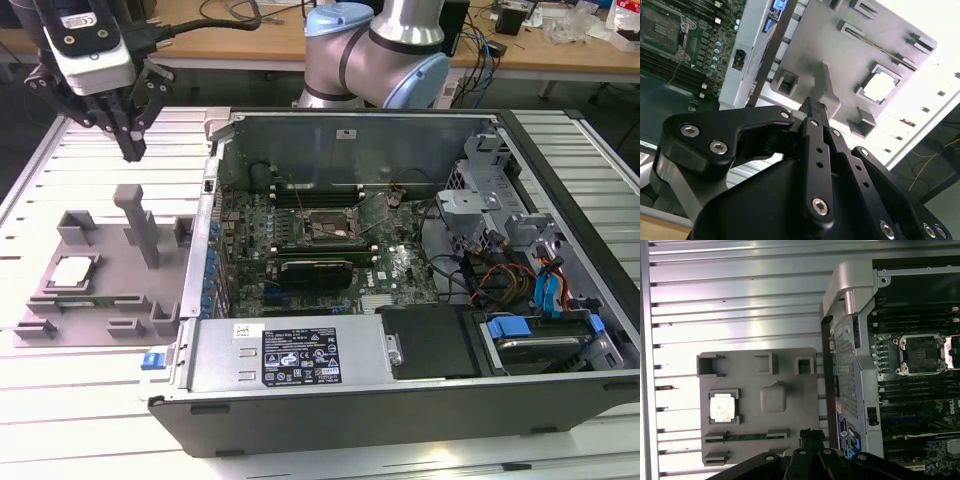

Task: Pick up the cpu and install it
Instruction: 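Reach for the cpu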

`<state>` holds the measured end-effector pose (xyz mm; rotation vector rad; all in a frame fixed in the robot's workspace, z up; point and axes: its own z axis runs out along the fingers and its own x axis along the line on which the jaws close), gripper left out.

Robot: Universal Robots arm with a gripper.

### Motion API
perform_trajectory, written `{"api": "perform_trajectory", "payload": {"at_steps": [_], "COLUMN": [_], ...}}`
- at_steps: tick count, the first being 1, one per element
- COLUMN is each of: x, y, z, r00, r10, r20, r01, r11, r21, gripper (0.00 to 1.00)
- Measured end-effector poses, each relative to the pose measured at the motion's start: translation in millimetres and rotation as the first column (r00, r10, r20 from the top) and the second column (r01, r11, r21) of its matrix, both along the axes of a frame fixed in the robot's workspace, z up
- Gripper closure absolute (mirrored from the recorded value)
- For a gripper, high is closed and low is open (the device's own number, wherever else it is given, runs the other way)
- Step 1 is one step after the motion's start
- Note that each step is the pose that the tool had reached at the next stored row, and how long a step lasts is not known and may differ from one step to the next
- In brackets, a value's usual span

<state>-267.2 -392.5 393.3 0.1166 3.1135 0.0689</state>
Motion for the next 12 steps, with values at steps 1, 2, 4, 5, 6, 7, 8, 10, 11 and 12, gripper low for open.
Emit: {"api": "perform_trajectory", "payload": {"at_steps": [1, 2, 4, 5, 6, 7, 8, 10, 11, 12], "x": [-3.1, -6.5, -14.1, -15.6, -17.8, -19.8, -23.0, -26.0, -28.6, -31.5], "y": [0.2, 0.4, 0.8, 0.9, 1.1, 1.2, 1.4, 1.6, 1.7, 1.8], "z": [0.0, 0.0, 0.0, 0.0, 0.0, 0.0, 0.0, 0.0, 0.0, -0.1], "r00": [1.0000, 1.0000, 1.0000, 1.0000, 1.0000, 1.0000, 1.0000, 1.0000, 1.0000, 1.0000], "r10": [0.000, 0.000, 0.000, 0.000, 0.000, 0.000, 0.000, 0.000, 0.000, 0.000], "r20": [0.0000, 0.0000, 0.0000, 0.0000, 0.0000, 0.0000, 0.0001, 0.0001, 0.0001, 0.0002], "r01": [0.000, 0.000, 0.000, 0.000, 0.000, 0.000, 0.000, 0.000, 0.000, 0.000], "r11": [1.0000, 1.0000, 1.0000, 1.0000, 1.0000, 1.0000, 1.0000, 1.0000, 1.0000, 1.0000], "r21": [0.0000, 0.0000, 0.0000, 0.0000, 0.0000, 0.0000, 0.0000, 0.0000, 0.0000, 0.0000], "gripper": [0.89, 0.89, 0.89, 0.89, 0.89, 0.89, 0.89, 0.89, 0.89, 0.89]}}
